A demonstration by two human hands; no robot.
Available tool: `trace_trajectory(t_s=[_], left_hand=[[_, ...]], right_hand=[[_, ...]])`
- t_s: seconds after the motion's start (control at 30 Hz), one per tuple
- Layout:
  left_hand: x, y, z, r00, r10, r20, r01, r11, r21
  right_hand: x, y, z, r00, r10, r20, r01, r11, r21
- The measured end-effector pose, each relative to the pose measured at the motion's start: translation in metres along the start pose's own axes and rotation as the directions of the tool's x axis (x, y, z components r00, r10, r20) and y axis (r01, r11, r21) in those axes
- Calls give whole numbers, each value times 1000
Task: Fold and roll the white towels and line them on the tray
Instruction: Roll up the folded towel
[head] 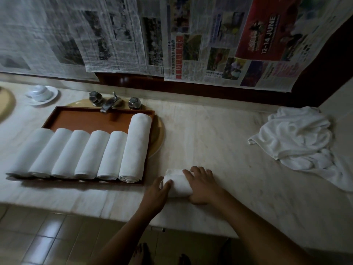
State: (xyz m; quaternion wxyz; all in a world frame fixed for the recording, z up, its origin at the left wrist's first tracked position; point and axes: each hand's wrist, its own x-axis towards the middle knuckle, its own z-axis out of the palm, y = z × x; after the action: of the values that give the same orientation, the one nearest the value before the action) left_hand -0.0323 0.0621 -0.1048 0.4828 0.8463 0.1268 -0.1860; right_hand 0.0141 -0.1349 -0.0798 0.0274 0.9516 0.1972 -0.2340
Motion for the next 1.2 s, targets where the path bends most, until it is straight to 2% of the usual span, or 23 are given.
trace_trajectory(t_s=[0.1,0.13,0.2,0.23,0.27,0.3,0.33,0.43,0.5,0.57,0.63,0.7,0.8,0.87,0.97,1.03,1.1,1.13,1.2], left_hand=[[-5,-2,0,998,-58,21,61,985,-163],[-10,-3,2,999,-51,4,51,986,-159],[-22,-8,7,985,105,-135,-94,992,87],[-29,-10,10,945,267,-189,-215,942,258],[-33,-13,13,887,433,-162,-338,846,412],[-36,-15,15,841,535,-83,-419,739,527],[-38,-16,18,815,579,-2,-461,651,603],[-36,-19,23,817,563,124,-468,522,712],[-33,-14,21,841,506,191,-452,465,761],[-30,-5,17,856,465,226,-450,454,769],[-22,5,10,877,428,220,-434,506,746],[-10,14,3,896,379,229,-422,575,700],[1,19,-1,933,307,191,-358,720,594],[-2,15,3,961,273,38,-261,860,438],[-10,7,10,986,54,-156,-21,979,205],[-12,5,13,987,-112,-118,110,994,-21],[-16,8,13,975,-221,15,210,902,-378],[-17,10,13,973,-218,75,225,828,-513],[-19,11,15,979,-164,118,201,745,-636]], right_hand=[[1,1,-2,1000,-27,3,27,999,21],[0,1,-1,1000,-28,5,28,999,24],[-3,1,1,999,-33,18,32,999,25],[-5,1,2,999,-39,35,38,999,28],[-7,0,3,998,-43,50,41,998,36],[-10,0,4,996,-48,70,45,998,47],[-13,-1,5,994,-51,92,46,997,56],[-25,-2,8,990,-42,132,32,997,76],[-35,-3,12,996,-29,85,20,995,101],[-49,-7,23,993,-28,-114,43,990,135],[-60,-12,37,948,-20,-317,71,986,151],[-62,-15,49,922,-16,-386,63,992,108],[-54,-10,46,942,-49,-333,61,998,25],[-43,-2,36,970,-49,-238,56,998,19],[-21,6,19,989,-50,-140,50,999,-4],[-7,10,13,995,-48,-89,48,999,-3],[1,13,11,997,-46,-60,47,999,2],[2,13,9,998,-48,-52,48,999,10],[-2,13,7,998,-51,-34,53,997,50]])
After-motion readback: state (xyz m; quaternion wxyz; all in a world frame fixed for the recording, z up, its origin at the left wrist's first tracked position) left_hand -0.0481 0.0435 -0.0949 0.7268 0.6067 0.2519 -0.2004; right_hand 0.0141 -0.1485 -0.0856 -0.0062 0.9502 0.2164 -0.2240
